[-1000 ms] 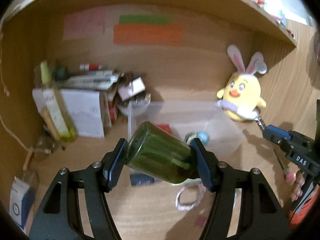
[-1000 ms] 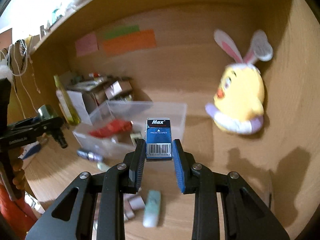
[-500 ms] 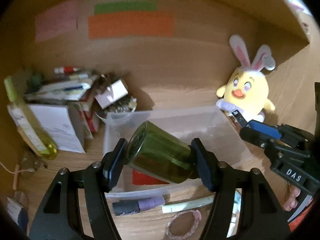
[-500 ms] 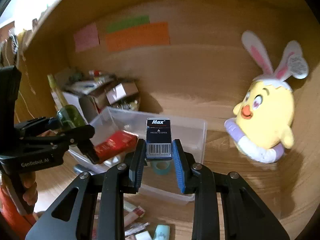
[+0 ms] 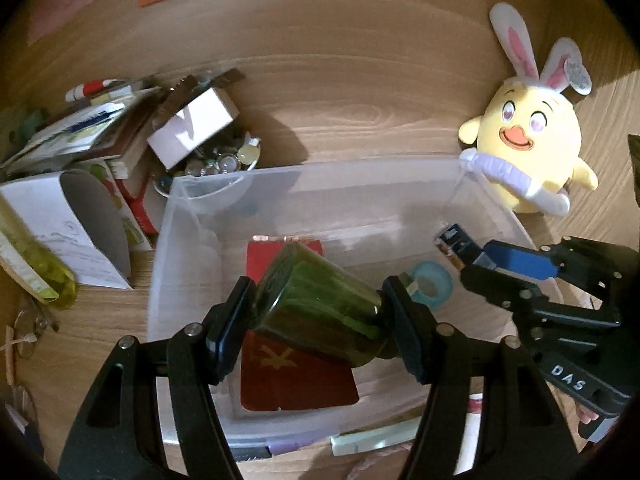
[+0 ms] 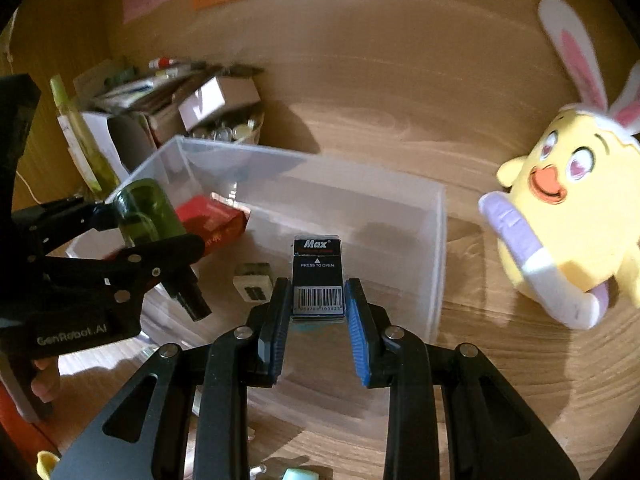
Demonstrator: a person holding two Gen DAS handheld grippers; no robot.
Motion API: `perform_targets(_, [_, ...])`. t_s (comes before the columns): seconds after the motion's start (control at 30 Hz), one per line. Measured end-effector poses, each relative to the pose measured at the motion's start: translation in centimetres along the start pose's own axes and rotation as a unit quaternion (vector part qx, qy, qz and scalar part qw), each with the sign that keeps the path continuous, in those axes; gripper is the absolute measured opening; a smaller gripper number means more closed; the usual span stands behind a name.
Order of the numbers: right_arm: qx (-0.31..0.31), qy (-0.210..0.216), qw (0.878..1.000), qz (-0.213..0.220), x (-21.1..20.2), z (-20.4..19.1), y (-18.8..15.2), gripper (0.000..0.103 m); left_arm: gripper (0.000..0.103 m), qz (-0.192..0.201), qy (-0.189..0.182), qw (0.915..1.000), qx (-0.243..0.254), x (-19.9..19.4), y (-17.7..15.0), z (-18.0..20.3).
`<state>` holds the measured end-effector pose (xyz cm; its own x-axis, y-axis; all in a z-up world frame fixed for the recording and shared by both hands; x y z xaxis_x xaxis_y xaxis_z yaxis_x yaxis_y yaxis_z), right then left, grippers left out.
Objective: Organize objects
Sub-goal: 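Carry the green bottle and blue Max box into the clear box, release both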
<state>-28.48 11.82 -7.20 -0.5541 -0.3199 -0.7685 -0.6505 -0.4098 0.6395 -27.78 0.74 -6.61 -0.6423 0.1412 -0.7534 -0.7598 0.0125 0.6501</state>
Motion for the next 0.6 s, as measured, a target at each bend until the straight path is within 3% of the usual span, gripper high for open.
perform_targets(0.3, [-0.014,-0.003,1.0,-0.02,0.9,-0.4,-0.4,0.025,0.065,0.0,-0.017,0.9998,0.01,-0.6,0.4,0.3])
perform_targets(0.6, [-0.026,-0.015,0.999,0.015,-2.3,-0.9,0.2,0.027,0.065,0.036,-0.023,0.9988,0.023,-4.5,0.7,0.7])
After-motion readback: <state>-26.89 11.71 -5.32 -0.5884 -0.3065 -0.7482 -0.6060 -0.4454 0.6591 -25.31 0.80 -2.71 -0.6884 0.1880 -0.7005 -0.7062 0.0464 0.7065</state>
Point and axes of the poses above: each gripper's, at about its wrist camera, not at the fingertips, and x roughly the way its jaws point, z to its right, y to its top, the point moved 8 cm from there along x, roughly the way its jaws point, and after that the axes turned 3 degrees about -y, right-handed, at the moved point
